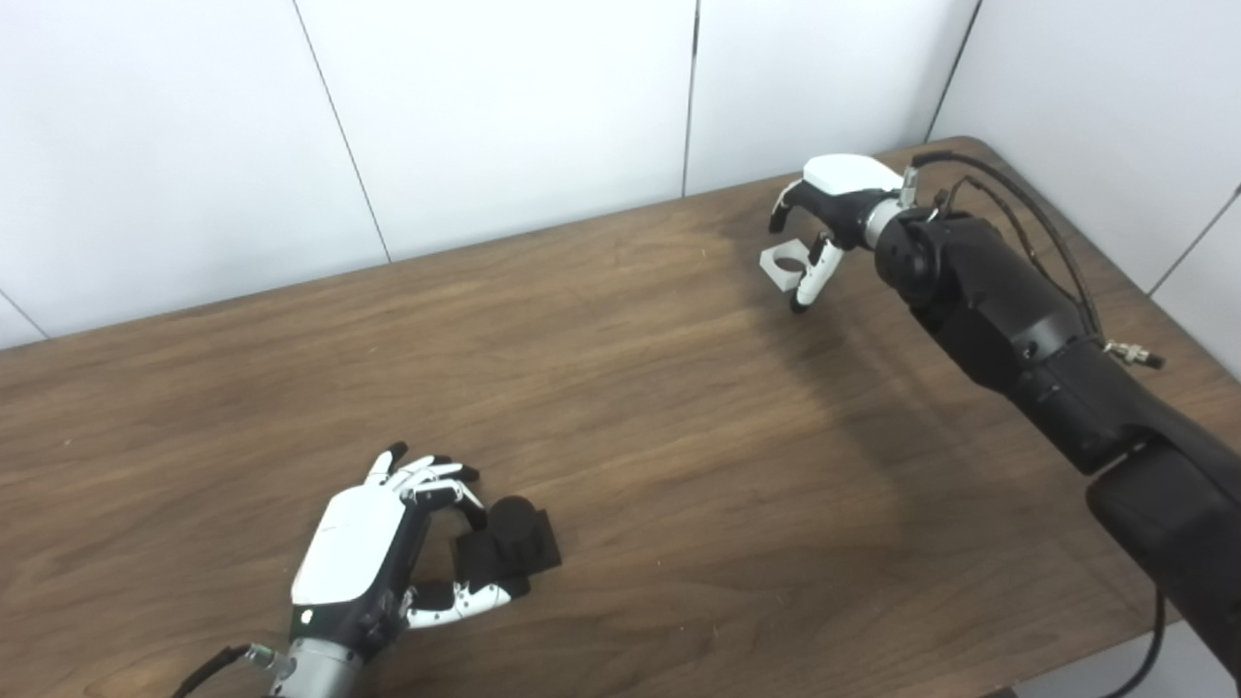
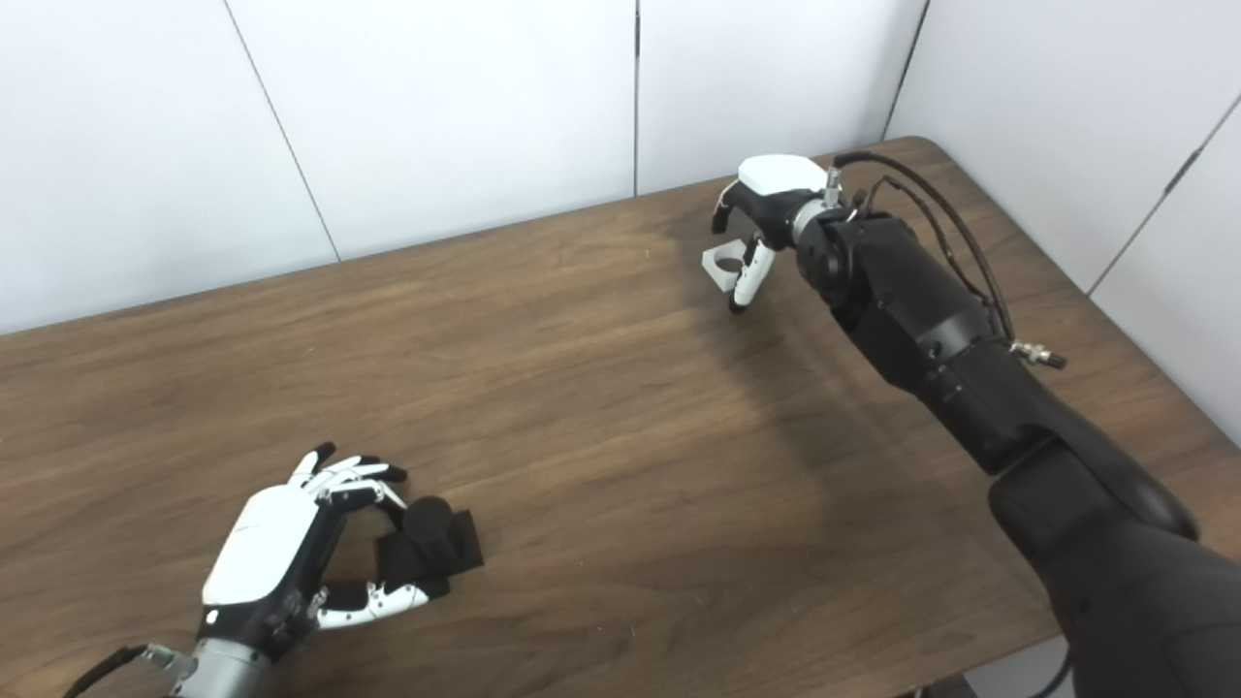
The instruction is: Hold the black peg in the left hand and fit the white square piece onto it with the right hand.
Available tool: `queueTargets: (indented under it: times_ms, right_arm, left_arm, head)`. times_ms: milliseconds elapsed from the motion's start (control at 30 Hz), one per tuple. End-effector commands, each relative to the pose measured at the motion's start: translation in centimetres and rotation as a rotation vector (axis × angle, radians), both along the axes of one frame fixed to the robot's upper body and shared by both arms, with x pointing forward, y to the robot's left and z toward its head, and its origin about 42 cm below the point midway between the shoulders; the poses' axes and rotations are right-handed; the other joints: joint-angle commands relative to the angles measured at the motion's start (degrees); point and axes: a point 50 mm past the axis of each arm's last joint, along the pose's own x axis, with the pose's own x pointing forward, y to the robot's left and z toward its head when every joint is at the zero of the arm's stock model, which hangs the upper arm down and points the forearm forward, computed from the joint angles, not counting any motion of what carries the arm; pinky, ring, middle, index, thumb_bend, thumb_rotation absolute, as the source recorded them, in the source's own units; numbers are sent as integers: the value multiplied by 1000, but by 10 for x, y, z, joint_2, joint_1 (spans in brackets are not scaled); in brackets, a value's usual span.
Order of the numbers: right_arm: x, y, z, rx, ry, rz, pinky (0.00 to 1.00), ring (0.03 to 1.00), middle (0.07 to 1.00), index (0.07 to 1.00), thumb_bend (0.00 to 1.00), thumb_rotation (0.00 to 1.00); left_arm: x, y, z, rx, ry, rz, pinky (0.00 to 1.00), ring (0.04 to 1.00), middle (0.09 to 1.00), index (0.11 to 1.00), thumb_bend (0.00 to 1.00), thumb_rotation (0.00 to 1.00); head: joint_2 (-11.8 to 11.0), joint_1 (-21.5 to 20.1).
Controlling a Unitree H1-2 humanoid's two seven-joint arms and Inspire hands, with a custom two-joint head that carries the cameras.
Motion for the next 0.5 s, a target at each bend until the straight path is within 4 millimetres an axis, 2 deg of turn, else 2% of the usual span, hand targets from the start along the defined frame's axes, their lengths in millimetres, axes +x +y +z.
queueTargets:
  times_ms: [0,467]
  right_arm:
    - [7,-5,29,-14,-84,0,987,987,904,705,849,163]
    - [9,-12,32,-34,-79,-12,974,989,901,712,840,156]
  left_arm:
    - [-3,4,-13,50,61,12,999,849,774,485,522,52]
    - [-3,5,-14,43,67,14,1000,853,773,484,523,52]
  head:
    - [0,-1]
    - [0,-3]
